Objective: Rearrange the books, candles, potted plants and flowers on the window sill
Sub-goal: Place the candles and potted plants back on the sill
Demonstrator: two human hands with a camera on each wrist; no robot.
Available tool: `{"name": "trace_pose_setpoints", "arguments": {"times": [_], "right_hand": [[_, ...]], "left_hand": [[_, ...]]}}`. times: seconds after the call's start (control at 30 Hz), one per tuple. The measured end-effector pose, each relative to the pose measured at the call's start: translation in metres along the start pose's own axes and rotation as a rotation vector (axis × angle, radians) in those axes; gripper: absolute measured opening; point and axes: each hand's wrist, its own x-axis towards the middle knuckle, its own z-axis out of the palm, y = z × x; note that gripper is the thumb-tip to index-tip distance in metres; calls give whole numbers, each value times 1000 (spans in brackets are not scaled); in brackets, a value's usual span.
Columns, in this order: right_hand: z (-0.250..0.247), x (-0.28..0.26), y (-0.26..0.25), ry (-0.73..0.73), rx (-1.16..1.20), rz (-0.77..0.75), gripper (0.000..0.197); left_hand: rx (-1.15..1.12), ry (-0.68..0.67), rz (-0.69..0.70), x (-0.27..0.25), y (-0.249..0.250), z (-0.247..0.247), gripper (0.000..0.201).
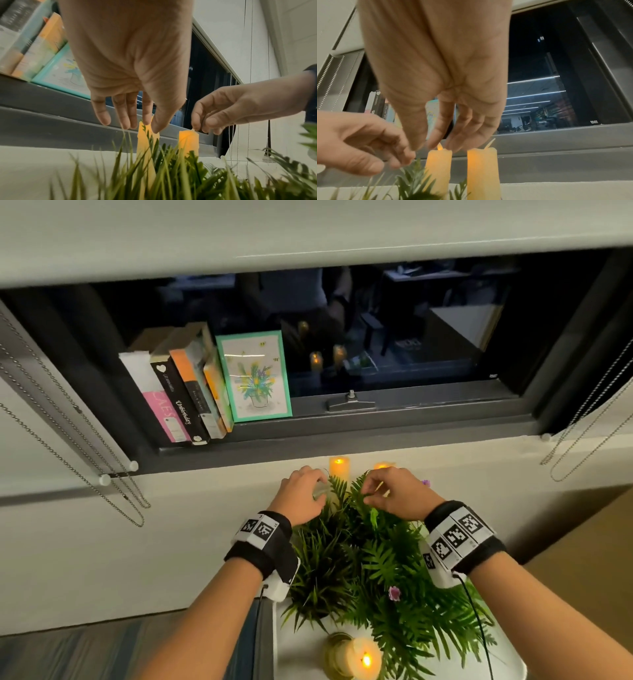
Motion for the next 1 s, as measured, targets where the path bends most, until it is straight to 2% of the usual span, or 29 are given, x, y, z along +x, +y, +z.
{"name": "trace_pose_setpoints", "arguments": {"times": [0.1, 0.17, 0.23, 0.33, 0.43, 0.53, 0.63, 0.87, 1.0], "right_hand": [[-5, 15, 12, 205, -162, 142, 26], [-9, 23, 19, 286, -237, 260, 40], [-12, 29, 24, 282, -271, 335, 46], [-14, 35, 29, 199, -270, 376, 43], [-12, 37, 35, 135, -222, 363, 43], [-11, 36, 40, 72, -131, 341, 50], [-10, 36, 44, 46, -167, 325, 56], [-26, 55, 34, 66, -234, 204, 51], [-36, 75, 14, 84, -128, 95, 59]], "left_hand": [[-19, -14, -28, 15, 15, 0, 43], [5, -2, -47, 29, 23, 0, 49], [41, -15, -91, 44, 28, 0, 54], [55, -70, -153, 62, 31, 3, 57], [34, -104, -180, 72, 29, 10, 55], [-30, -74, -191, 75, 27, 14, 46], [-89, -42, -167, 74, 28, 8, 42], [-122, 204, -59, 68, 39, -43, 42], [-110, 327, 31, 66, 52, -70, 36]]}}
